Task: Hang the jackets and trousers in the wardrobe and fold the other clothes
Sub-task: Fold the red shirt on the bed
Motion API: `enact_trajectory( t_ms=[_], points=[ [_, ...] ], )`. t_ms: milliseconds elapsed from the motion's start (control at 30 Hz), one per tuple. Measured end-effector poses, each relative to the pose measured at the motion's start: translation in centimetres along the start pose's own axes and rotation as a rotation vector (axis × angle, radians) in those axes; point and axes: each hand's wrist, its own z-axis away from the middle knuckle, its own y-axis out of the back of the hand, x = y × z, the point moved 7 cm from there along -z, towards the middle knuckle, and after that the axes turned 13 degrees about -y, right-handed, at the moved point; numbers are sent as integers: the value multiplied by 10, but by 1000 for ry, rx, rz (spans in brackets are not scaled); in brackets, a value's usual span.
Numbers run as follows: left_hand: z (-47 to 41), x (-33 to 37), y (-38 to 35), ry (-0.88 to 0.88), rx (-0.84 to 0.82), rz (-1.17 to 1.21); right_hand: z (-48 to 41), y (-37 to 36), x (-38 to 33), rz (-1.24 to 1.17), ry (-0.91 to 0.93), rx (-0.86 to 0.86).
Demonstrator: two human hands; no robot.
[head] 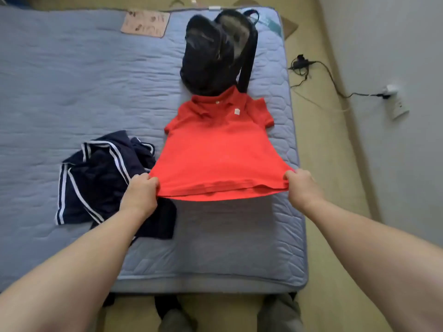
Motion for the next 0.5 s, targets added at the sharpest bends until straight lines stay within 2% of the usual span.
enact_trajectory(
  t_ms=[133, 267, 367, 433, 500],
  points=[
    [8, 10, -99, -90, -149, -151, 2, -103, 10, 288, 92, -92],
    [22, 21, -165, -217, -243, -239, 8, -166, 12, 562, 269, -5],
    [38, 21, -194, -277, -263, -410, 16, -200, 18, 686, 347, 7],
    [45, 26, -211, -335, -296, -479, 23, -223, 22, 742, 399, -62],
    [57, 34, -233, -400, -427, -508, 31, -242, 29, 747, 400, -166]
  ],
)
